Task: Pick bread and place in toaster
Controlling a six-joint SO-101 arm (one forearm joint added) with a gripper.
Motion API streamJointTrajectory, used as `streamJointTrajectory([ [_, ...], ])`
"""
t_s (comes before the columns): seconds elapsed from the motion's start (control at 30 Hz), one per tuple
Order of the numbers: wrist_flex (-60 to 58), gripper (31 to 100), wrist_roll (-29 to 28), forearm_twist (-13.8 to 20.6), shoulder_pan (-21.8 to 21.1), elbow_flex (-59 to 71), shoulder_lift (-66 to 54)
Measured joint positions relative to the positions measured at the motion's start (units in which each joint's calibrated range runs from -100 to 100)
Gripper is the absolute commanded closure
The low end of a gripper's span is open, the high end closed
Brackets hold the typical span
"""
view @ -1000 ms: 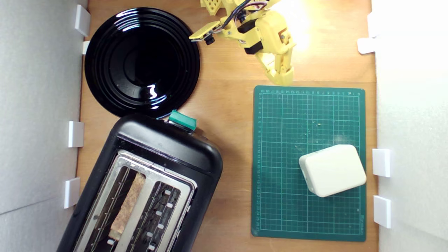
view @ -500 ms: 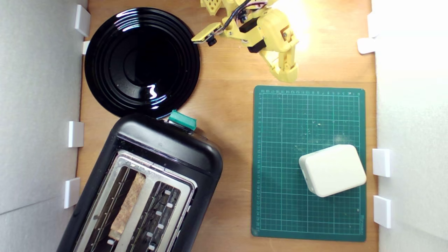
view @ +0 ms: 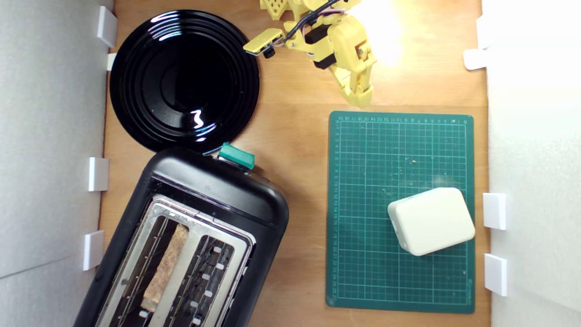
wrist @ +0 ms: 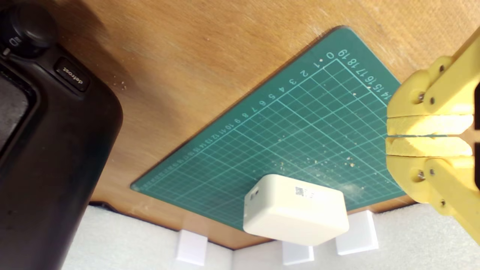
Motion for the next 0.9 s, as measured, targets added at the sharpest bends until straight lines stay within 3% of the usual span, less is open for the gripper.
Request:
streamJointTrajectory([
  [0.3, 0.7, 90.2, 0.0, 0.1, 8.3, 0.0, 0.0],
  [0.43, 0.7, 95.4, 0.0, 0.6, 12.7, 0.0, 0.0],
  [0.9, 1.4, 96.7, 0.0, 0.2, 12.9, 0.0, 0.0],
])
